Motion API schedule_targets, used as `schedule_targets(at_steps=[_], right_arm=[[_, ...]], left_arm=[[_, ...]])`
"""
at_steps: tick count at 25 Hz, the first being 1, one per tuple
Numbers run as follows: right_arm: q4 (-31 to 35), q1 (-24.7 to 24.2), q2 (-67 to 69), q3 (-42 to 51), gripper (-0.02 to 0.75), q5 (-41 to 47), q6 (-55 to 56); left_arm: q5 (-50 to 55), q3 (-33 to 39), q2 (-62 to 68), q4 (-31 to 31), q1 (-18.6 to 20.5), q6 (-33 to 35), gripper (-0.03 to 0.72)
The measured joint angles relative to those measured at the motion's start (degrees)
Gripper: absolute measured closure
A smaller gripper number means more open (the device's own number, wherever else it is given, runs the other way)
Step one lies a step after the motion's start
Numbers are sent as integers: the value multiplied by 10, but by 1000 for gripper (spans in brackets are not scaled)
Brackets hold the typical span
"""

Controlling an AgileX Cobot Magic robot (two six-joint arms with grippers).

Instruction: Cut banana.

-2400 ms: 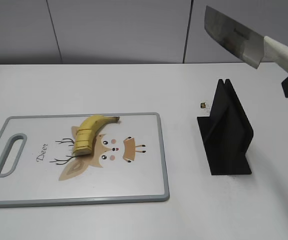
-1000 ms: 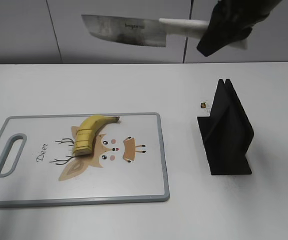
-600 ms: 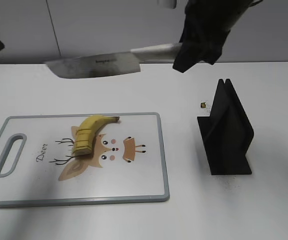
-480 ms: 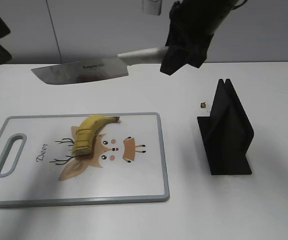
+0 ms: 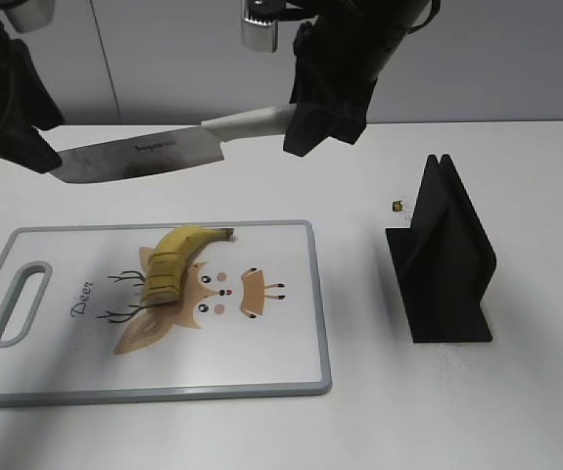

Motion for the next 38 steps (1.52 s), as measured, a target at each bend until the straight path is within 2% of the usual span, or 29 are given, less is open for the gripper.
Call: schedule_targets(at_steps=[6, 9, 11, 15, 17, 27, 33, 38], right_arm=[[13, 0, 0, -1, 576, -1, -10], [23, 0, 0, -1, 576, -1, -19], [24, 0, 0, -1, 576, -1, -20], [19, 0, 0, -1, 577, -4, -20], [14, 0, 0, -2, 577, -6, -19], [-40, 11, 48, -8, 575, 19, 57], [-92, 22, 91, -8, 566, 8, 126], [-115, 24, 121, -8, 551, 10, 170]], left_arm=[[-26, 0, 36, -8, 0, 13, 127], [-32, -1, 51, -16, 0, 13, 176], [-34, -1, 58, -17, 0, 13, 259], [-40, -2, 60, -19, 0, 14, 583], [-40, -2, 60, -19, 0, 16, 670], [-47, -2, 66, 8, -14, 26, 691], [-92, -2, 97, 57, -42, -13, 691], [-115, 14, 128, 64, -54, -38, 691]])
